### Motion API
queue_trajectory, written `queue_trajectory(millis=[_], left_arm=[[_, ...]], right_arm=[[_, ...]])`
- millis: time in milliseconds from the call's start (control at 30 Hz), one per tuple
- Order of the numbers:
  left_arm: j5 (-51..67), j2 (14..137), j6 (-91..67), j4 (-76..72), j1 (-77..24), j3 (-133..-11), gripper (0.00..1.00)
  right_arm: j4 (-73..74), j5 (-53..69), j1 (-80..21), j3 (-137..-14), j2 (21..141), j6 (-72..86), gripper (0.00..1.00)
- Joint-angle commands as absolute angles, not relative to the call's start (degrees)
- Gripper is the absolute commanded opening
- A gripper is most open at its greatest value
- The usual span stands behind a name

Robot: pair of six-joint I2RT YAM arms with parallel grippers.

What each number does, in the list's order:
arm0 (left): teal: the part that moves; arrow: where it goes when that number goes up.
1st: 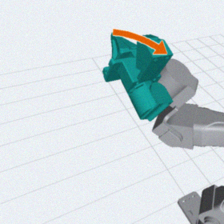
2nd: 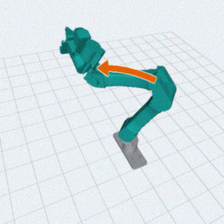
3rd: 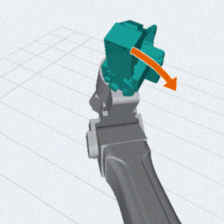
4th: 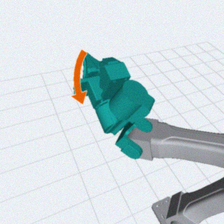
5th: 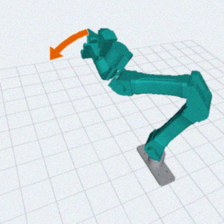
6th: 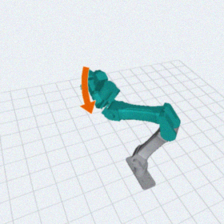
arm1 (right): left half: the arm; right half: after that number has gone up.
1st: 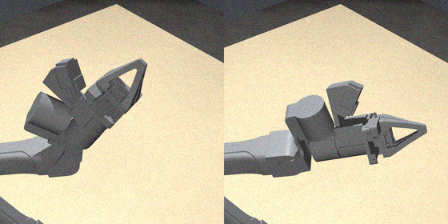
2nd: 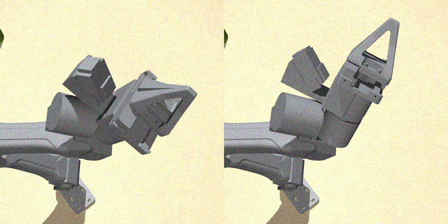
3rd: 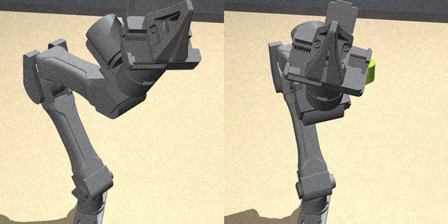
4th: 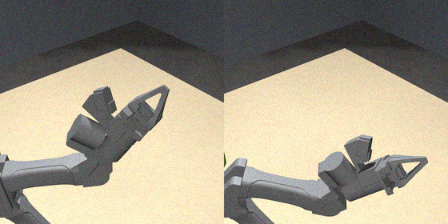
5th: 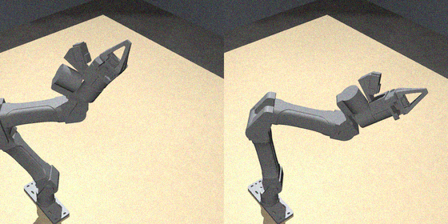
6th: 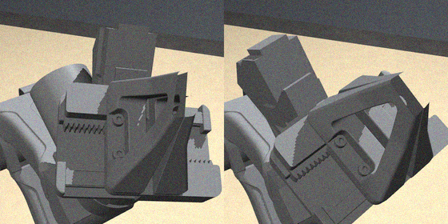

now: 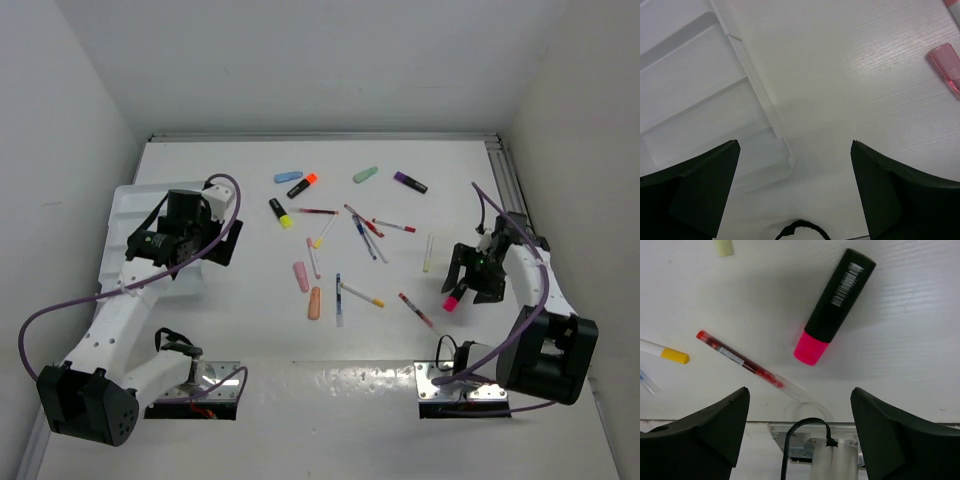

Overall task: Sort the stationery into containers
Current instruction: Grab a piece of stationery with the right arm

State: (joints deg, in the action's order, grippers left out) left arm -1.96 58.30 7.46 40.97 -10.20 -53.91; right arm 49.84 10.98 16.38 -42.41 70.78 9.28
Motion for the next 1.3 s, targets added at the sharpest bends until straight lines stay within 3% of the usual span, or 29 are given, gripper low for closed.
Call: queue_trajectory(millis=[0, 467, 767, 867, 900, 1000, 1033, 1267], left_arm=[[-3.07, 58.18, 7.56, 38.94, -10.99, -54.49, 1.00], [-3.43, 60.73, 8.52, 38.15, -11.07, -55.37, 1.00], [-3.69, 63.28, 8.97, 37.36, -11.07, -55.98, 1.00], [-3.96, 63.81, 9.05, 37.09, -11.16, -56.16, 1.00], [-4.04, 63.90, 9.14, 37.00, -10.99, -56.25, 1.00], [-3.78, 63.98, 9.58, 37.00, -10.81, -56.43, 1.00], [-3.08, 63.90, 10.28, 37.18, -10.72, -56.60, 1.00], [14.13, 58.28, 18.62, 37.27, -9.31, -56.60, 1.00]], right_arm=[[49.04, 6.95, 17.75, -42.89, 73.55, 11.51, 0.80], [41.58, 8.09, 22.06, -45.09, 89.29, 20.12, 0.55], [37.89, 8.44, 22.24, -44.21, 95.54, 26.54, 0.43], [36.31, 8.44, 22.24, -43.33, 95.62, 27.60, 0.31], [35.86, 8.44, 22.24, -43.33, 95.80, 27.42, 0.22], [36.30, 8.96, 22.15, -44.29, 96.76, 25.76, 0.09], [36.82, 9.14, 22.15, -44.99, 96.77, 24.19, 0.00], [40.51, 19.14, 19.78, -49.12, 93.43, 12.41, 0.00]])
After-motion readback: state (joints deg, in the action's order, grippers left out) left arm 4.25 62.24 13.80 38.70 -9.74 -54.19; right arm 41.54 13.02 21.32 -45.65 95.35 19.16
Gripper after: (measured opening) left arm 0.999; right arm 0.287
